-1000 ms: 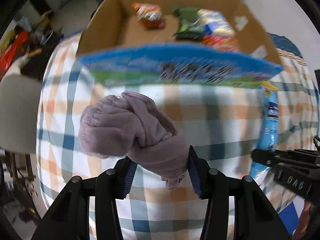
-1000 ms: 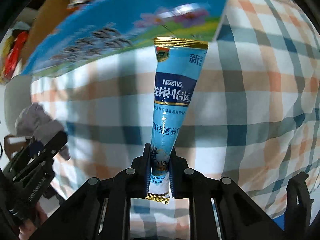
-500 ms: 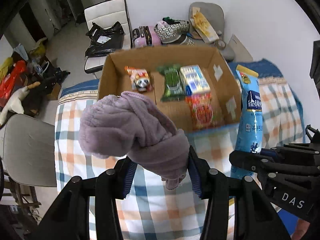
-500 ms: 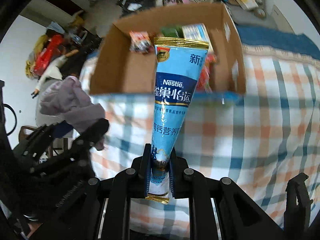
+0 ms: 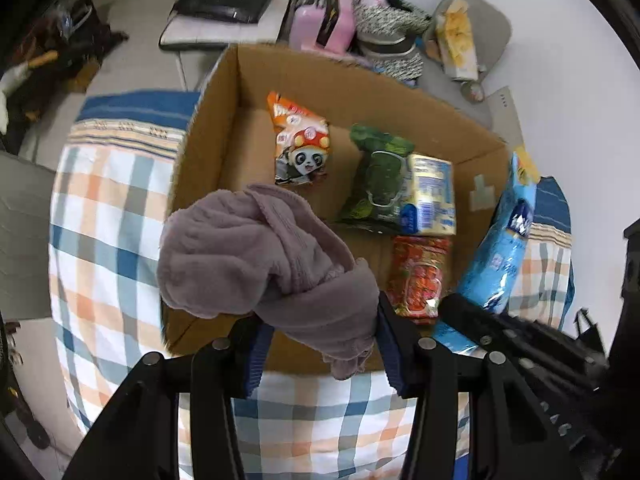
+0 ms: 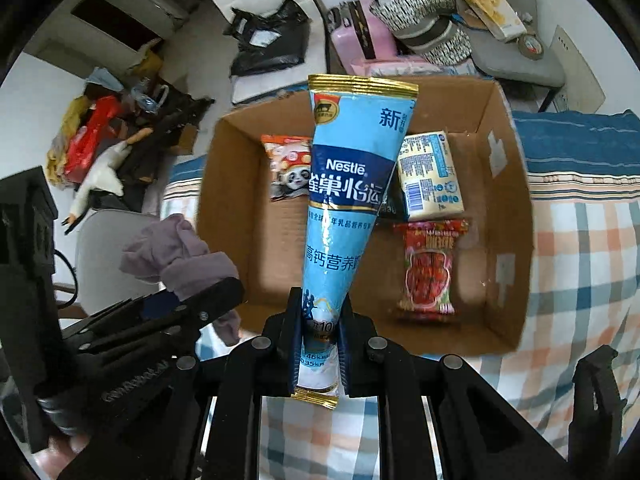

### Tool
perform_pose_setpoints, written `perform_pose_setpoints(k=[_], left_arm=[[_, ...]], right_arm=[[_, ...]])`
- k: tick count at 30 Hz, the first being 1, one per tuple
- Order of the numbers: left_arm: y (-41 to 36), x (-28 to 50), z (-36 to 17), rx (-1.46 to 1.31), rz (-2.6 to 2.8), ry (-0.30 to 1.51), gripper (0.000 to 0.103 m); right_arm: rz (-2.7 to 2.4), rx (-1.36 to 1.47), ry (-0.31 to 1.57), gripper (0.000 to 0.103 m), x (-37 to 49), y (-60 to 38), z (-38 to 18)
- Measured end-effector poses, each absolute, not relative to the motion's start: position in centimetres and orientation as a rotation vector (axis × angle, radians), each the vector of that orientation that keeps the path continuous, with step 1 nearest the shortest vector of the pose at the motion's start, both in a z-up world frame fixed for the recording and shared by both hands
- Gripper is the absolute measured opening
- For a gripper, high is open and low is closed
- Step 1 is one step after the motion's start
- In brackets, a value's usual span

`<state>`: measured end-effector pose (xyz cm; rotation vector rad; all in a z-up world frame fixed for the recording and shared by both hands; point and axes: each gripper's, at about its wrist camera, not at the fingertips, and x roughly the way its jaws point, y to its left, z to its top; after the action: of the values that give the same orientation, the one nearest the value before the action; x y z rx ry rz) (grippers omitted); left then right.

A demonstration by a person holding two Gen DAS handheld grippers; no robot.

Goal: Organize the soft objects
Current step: 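Place the cloth and tube into the box and open both tools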

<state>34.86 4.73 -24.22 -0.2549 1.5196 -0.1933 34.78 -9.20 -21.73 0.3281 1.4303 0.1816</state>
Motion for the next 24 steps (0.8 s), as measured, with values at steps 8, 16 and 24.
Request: perform_pose_setpoints(k=[8, 16, 24], left_arm=[[4.5, 36.7, -29.5, -0.282, -0.182, 1.649, 0.045], [4.6, 36.8, -31.7, -0.274, -0.136, 1.717, 0.048], [4.3, 36.0, -30.5, -0.216, -0.109, 1.679, 0.057]], right_arm=[[0.135, 0.307, 1.527, 0.016, 37.5, -9.0, -28.7], [0.133, 0.315, 1.590, 0.018, 38.3, -9.9, -32.6], [0.110, 0.274, 1.602, 0.051, 38.0, -11.9, -33.3]])
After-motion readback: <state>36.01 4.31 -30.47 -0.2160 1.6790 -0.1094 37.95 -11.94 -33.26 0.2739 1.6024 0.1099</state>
